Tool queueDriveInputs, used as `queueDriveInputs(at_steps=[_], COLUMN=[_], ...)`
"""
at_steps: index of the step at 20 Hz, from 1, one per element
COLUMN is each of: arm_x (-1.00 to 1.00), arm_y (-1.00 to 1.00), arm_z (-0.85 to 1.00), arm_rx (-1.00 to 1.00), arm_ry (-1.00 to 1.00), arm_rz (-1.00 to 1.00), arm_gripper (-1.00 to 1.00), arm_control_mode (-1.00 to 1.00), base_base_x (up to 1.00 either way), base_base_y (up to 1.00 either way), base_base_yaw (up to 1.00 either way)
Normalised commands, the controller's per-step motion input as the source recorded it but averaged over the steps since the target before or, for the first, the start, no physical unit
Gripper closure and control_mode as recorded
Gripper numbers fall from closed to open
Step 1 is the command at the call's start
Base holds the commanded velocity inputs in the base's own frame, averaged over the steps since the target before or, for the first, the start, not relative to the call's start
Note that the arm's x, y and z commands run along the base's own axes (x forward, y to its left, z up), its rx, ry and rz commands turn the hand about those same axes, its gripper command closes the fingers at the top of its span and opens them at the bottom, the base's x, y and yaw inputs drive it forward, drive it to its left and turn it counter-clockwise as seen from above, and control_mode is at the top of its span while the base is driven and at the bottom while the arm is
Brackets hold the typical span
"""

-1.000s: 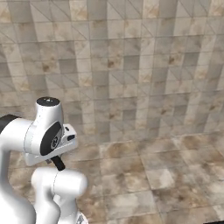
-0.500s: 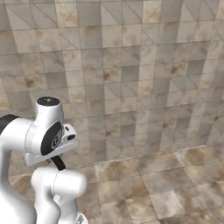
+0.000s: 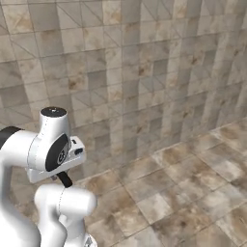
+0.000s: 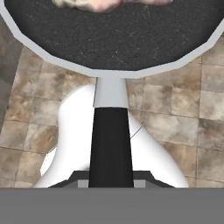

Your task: Pick up the pan with the steak in it and place it on the dining table. Then place the steak on the plate.

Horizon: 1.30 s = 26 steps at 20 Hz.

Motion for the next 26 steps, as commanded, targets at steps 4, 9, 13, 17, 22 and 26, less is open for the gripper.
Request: queueDriveInputs(at_steps=[4,9,13,17,22,26], arm_x=[0.00,0.00,0.00,0.00,0.00,0.00], arm_y=[0.00,0.00,0.00,0.00,0.00,0.00], arm_z=[0.00,0.00,0.00,0.00,0.00,0.00], arm_rx=[0.00,0.00,0.00,0.00,0.00,0.00], arm_ry=[0.00,0.00,0.00,0.00,0.00,0.00], arm_rz=[0.00,0.00,0.00,0.00,0.00,0.00], arm_gripper=[1.00,1.00,1.00,1.00,1.00,1.00], arm_control_mode=[1.00,1.00,1.00,1.00,1.00,1.00], base_base_x=[0.00,0.00,0.00,0.00,0.00,0.00], base_base_y=[0.00,0.00,0.00,0.00,0.00,0.00], base_base_yaw=[-0.50,-0.50,-0.50,-0.50,-0.50,-0.50])
